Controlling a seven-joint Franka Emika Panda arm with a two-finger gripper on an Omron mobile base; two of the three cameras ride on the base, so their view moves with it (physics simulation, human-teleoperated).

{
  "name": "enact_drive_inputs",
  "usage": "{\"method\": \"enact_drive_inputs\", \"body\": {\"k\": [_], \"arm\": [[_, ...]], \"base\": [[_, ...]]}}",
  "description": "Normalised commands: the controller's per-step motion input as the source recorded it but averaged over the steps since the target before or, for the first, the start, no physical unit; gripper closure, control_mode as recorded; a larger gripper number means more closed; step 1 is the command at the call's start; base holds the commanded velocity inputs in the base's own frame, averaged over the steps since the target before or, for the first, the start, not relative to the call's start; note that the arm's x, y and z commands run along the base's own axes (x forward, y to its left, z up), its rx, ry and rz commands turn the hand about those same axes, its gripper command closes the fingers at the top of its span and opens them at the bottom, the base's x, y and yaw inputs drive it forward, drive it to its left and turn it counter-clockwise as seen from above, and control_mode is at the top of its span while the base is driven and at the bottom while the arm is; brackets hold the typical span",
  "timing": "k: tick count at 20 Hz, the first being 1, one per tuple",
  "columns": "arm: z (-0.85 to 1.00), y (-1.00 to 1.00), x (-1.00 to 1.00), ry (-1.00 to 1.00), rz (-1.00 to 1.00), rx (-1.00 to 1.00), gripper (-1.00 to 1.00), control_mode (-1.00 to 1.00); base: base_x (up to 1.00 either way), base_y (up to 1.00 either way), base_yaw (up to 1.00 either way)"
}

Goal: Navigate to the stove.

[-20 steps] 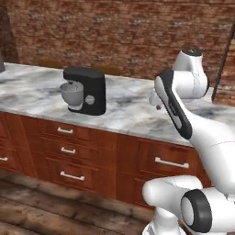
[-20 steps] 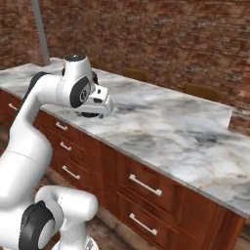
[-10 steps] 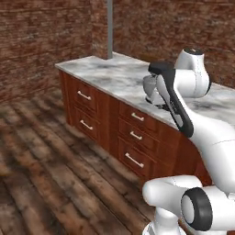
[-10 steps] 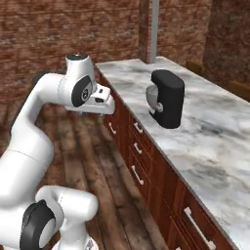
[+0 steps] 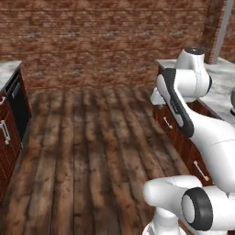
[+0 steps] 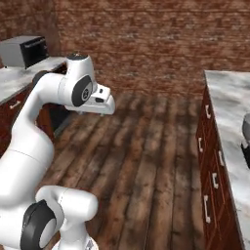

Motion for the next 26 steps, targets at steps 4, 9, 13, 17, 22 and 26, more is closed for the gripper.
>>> {"method": "enact_drive_inputs", "body": {"k": [4,9,13,17,22,26], "arm": [[0.00,0.00,0.00,0.00,0.00,0.00,-1.00,1.00],[0.00,0.00,0.00,0.00,0.00,0.00,-1.00,1.00],[0.00,0.00,0.00,0.00,0.00,0.00,-1.00,1.00],[0.00,0.00,0.00,0.00,0.00,0.00,-1.00,1.00],[0.00,0.00,0.00,0.00,0.00,0.00,-1.00,1.00],[0.00,0.00,0.00,0.00,0.00,0.00,-1.00,1.00]], "base": [[0.00,-0.11,0.81],[0.00,-0.14,0.76],[0.00,-0.10,0.73],[0.00,-0.10,0.73],[0.19,-0.02,0.78],[0.55,-0.03,0.81]]}}
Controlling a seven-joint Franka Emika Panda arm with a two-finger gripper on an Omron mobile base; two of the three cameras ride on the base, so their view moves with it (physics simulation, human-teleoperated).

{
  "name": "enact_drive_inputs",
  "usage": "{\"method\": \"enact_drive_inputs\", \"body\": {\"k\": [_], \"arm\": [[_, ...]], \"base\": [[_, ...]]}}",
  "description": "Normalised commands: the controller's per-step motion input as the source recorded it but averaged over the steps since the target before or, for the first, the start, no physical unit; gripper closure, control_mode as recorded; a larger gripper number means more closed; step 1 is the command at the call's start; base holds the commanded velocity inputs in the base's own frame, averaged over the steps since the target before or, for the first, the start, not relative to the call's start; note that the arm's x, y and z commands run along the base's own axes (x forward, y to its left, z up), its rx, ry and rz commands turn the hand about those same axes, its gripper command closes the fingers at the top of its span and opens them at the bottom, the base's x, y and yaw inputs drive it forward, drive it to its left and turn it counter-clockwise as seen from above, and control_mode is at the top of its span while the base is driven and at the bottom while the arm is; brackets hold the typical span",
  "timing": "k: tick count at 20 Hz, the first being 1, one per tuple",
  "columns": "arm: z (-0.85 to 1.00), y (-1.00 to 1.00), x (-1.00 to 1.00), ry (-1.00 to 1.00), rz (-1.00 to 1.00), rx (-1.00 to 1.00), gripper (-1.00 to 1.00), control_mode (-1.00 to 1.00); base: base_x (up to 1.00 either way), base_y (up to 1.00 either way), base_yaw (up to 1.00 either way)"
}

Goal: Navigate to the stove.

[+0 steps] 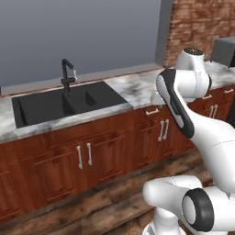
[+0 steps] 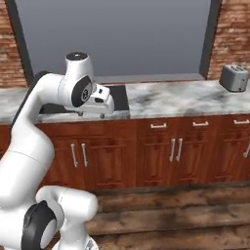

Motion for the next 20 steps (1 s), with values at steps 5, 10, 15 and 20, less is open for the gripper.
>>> {"method": "enact_drive_inputs", "body": {"k": [5,10,15,20], "arm": [[0.00,0.00,0.00,0.00,0.00,0.00,-1.00,1.00],[0.00,0.00,0.00,0.00,0.00,0.00,-1.00,1.00],[0.00,0.00,0.00,0.00,0.00,0.00,-1.00,1.00],[0.00,0.00,0.00,0.00,0.00,0.00,-1.00,1.00]], "base": [[0.50,0.00,0.73],[0.39,0.11,0.72],[0.15,0.00,0.84],[0.18,0.00,0.86]]}}
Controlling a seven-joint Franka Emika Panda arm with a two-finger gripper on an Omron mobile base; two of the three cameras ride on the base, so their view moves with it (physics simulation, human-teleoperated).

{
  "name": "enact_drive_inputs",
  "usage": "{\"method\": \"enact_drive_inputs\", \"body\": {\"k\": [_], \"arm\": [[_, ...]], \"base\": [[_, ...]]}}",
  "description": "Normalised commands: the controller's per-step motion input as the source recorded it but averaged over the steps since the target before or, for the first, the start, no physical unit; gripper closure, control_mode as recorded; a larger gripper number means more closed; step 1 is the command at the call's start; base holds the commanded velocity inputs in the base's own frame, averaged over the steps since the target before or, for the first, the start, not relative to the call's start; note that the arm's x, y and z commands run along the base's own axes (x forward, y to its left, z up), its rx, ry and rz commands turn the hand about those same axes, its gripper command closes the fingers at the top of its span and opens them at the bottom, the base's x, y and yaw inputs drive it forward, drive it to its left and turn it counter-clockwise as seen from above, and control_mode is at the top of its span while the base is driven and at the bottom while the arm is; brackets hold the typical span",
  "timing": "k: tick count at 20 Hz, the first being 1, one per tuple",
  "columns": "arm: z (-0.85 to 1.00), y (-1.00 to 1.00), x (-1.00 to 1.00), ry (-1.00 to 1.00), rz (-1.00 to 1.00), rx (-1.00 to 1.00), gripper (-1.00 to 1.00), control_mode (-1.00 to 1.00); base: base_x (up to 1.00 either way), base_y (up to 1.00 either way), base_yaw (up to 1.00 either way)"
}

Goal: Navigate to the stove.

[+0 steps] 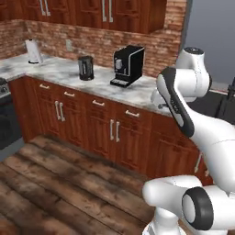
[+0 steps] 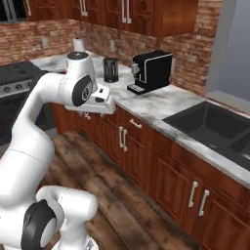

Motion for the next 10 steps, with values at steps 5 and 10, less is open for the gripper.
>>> {"method": "enact_drive_inputs", "body": {"k": [5,10], "arm": [[0.00,0.00,0.00,0.00,0.00,0.00,-1.00,1.00],[0.00,0.00,0.00,0.00,0.00,0.00,-1.00,1.00]], "base": [[0.32,0.00,0.83],[0.76,-0.03,0.75]]}}
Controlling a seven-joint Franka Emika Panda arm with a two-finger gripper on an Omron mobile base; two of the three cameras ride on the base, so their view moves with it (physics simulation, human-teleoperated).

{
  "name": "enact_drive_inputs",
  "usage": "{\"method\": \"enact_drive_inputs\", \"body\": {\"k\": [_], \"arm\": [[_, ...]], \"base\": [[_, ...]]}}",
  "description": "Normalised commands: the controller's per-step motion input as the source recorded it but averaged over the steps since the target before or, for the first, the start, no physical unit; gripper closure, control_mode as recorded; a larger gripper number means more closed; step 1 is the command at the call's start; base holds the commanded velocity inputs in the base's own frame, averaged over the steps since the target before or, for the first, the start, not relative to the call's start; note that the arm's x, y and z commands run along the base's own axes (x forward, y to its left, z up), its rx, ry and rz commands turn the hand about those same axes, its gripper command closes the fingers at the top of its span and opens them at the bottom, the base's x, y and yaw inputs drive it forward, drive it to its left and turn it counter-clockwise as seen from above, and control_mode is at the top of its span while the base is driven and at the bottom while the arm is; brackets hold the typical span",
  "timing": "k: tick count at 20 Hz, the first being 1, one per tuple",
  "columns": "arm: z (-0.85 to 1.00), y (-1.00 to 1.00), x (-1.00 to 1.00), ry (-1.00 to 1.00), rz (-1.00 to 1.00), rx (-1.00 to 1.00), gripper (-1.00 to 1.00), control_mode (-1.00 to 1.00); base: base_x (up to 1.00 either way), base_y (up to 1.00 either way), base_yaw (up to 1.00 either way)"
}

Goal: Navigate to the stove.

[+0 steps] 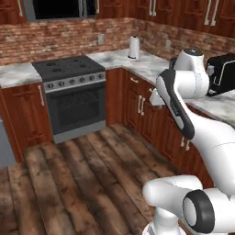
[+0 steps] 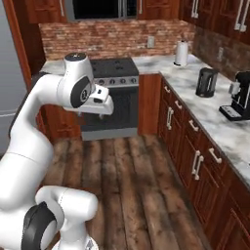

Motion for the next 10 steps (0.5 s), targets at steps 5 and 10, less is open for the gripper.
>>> {"method": "enact_drive_inputs", "body": {"k": [5,10], "arm": [[0.00,0.00,0.00,0.00,0.00,0.00,-1.00,1.00],[0.00,0.00,0.00,0.00,0.00,0.00,-1.00,1.00]], "base": [[1.00,0.00,0.59],[1.00,-0.21,0.40]]}}
